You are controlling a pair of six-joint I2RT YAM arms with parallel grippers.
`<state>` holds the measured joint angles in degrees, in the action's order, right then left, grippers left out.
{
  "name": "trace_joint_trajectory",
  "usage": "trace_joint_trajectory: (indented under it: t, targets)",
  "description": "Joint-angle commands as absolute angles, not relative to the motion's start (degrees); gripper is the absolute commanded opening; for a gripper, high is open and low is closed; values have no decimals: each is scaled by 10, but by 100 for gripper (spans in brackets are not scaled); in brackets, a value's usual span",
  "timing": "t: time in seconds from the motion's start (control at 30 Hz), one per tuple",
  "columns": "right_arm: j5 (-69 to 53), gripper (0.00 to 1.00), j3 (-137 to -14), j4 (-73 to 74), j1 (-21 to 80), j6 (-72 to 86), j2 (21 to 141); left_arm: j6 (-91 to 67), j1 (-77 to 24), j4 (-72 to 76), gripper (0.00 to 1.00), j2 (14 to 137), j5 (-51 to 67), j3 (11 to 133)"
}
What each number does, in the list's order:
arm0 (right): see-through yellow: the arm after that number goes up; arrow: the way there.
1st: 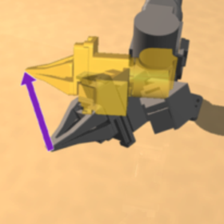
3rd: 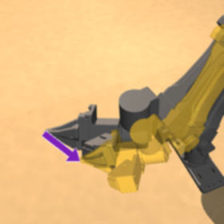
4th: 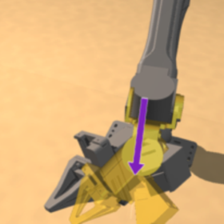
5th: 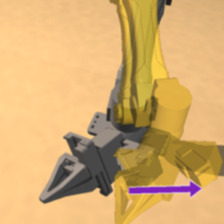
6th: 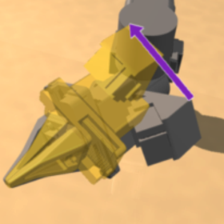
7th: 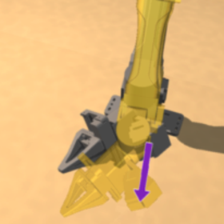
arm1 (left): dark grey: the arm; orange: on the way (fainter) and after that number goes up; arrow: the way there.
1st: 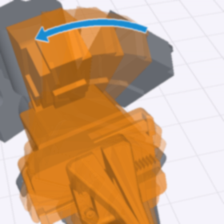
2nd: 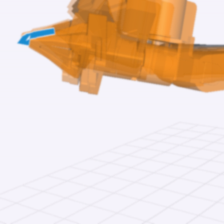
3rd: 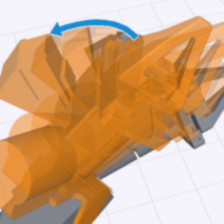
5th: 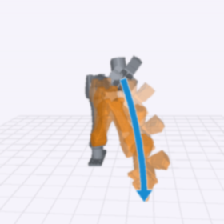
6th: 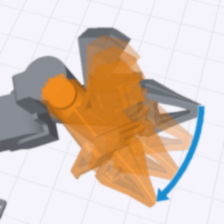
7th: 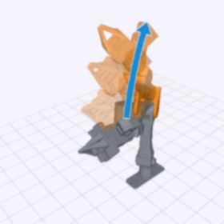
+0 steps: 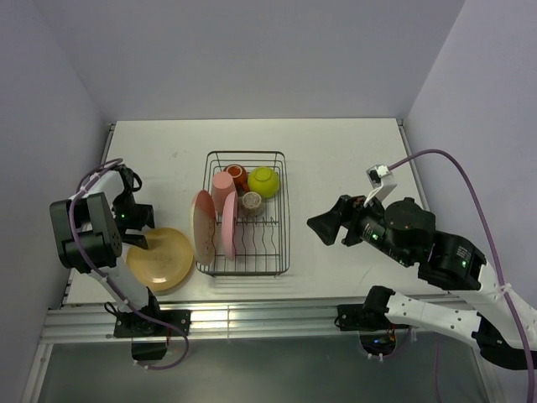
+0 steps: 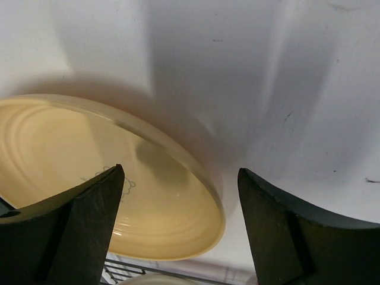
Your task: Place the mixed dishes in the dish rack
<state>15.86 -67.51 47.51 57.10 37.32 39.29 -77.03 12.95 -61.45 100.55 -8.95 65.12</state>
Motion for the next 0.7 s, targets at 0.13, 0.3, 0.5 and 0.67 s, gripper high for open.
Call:
trace_joint_trajectory:
  t: [0.13, 0.3, 0.5, 0.67]
  targets:
    - [180, 88, -696, 468, 567, 357, 411, -769, 125, -603, 75, 1011, -130, 643]
    - [191, 88, -701, 468, 565, 352, 418, -758, 125, -592, 65, 1020, -134, 638]
    - [202, 88, -716, 471, 563, 349, 431, -750, 126, -574, 32, 1041, -128, 641]
    - [209, 88, -739, 485, 562, 345, 448, -738, 133, -564, 0, 1064, -125, 666]
